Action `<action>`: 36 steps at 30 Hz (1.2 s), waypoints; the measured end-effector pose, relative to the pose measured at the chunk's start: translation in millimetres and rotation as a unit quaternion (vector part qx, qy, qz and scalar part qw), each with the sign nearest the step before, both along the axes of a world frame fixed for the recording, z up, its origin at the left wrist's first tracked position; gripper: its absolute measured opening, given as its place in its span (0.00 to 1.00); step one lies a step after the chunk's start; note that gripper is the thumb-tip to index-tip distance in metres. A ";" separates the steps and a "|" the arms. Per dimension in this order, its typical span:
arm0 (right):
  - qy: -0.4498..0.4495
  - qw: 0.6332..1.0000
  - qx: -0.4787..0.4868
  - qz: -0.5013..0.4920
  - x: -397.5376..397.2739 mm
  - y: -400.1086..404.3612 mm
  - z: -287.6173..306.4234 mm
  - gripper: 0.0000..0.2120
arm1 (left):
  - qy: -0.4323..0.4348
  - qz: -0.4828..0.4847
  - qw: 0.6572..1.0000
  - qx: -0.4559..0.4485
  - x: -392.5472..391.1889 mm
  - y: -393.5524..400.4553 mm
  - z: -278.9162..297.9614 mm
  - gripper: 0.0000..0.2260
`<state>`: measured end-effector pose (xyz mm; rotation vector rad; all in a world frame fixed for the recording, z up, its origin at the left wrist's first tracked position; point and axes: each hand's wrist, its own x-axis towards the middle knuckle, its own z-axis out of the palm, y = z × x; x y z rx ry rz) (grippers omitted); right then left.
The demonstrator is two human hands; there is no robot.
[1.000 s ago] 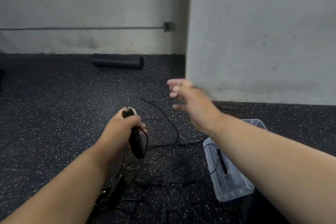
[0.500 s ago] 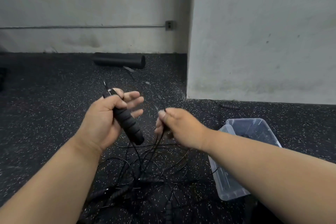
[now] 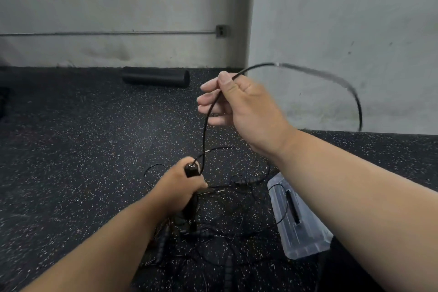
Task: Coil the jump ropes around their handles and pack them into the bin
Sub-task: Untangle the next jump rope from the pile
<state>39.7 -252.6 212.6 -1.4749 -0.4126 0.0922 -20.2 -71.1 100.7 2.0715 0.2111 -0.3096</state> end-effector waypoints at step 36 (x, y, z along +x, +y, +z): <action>-0.069 0.941 -0.320 -0.082 5.1 -1.6 -82.2 0.16 | 0.008 0.019 0.999 0.031 -6.2 12.1 11.7 0.05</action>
